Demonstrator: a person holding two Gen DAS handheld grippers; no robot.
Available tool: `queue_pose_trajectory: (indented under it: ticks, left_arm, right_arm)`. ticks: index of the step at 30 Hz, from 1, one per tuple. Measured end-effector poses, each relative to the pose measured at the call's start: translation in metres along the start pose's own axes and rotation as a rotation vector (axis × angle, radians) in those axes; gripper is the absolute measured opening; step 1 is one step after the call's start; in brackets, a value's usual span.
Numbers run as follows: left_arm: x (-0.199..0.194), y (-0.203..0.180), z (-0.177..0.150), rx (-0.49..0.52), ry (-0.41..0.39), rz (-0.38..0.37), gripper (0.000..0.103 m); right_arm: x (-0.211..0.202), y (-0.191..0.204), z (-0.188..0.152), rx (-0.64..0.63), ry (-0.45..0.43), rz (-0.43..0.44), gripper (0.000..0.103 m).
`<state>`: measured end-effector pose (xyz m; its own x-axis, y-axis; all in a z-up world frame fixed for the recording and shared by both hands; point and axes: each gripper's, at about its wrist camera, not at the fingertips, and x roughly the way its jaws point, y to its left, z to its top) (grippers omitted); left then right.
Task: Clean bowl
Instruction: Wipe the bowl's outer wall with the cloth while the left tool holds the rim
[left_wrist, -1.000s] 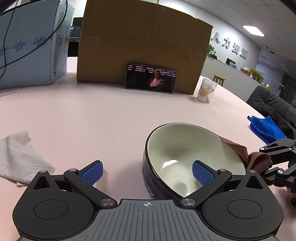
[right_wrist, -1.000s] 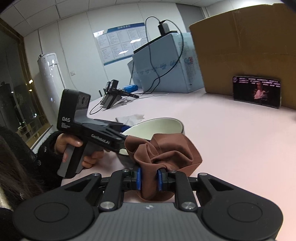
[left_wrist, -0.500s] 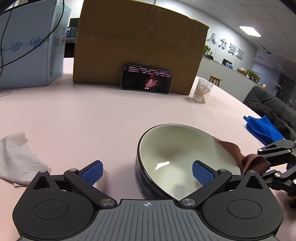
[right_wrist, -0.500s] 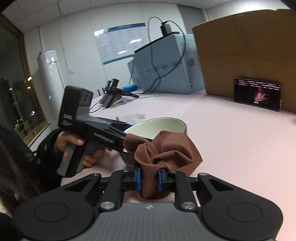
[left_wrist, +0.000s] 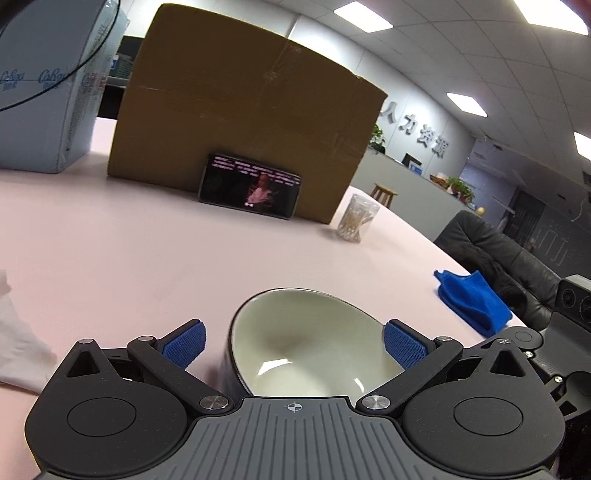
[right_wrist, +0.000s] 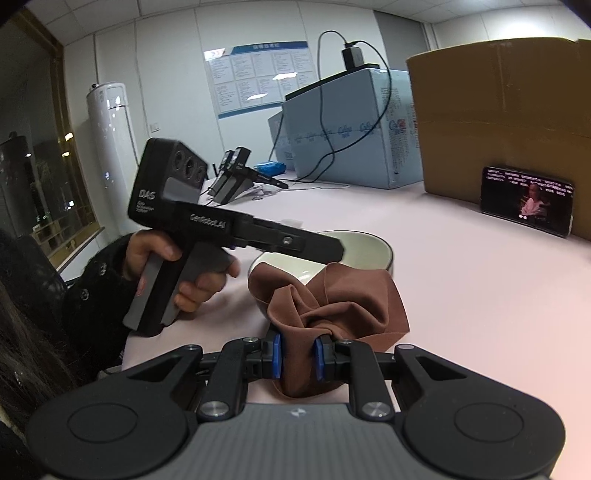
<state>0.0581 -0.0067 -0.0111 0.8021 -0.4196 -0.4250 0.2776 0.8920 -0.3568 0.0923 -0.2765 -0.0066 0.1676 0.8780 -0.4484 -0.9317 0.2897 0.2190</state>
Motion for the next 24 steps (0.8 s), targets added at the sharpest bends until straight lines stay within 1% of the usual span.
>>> queue_pose_trajectory:
  ticks: [4, 12, 21, 24]
  left_arm:
    - [-0.004, -0.005, -0.001, 0.007, -0.013, -0.034, 0.103]
    - [-0.006, -0.012, -0.003, 0.005, -0.019, -0.008, 0.103]
    - [-0.013, -0.023, -0.011, 0.006, -0.021, 0.029, 0.103]
    - [-0.017, -0.025, -0.013, -0.006, -0.024, 0.031, 0.103]
  right_arm:
    - [0.0, 0.003, 0.0, -0.014, 0.005, 0.011, 0.02]
    - [-0.003, 0.002, 0.0, -0.001, -0.015, -0.046, 0.02]
    - [-0.002, -0.016, 0.003, 0.082, -0.043, -0.094, 0.02]
    - [-0.003, -0.018, 0.003, 0.091, -0.051, -0.139, 0.02]
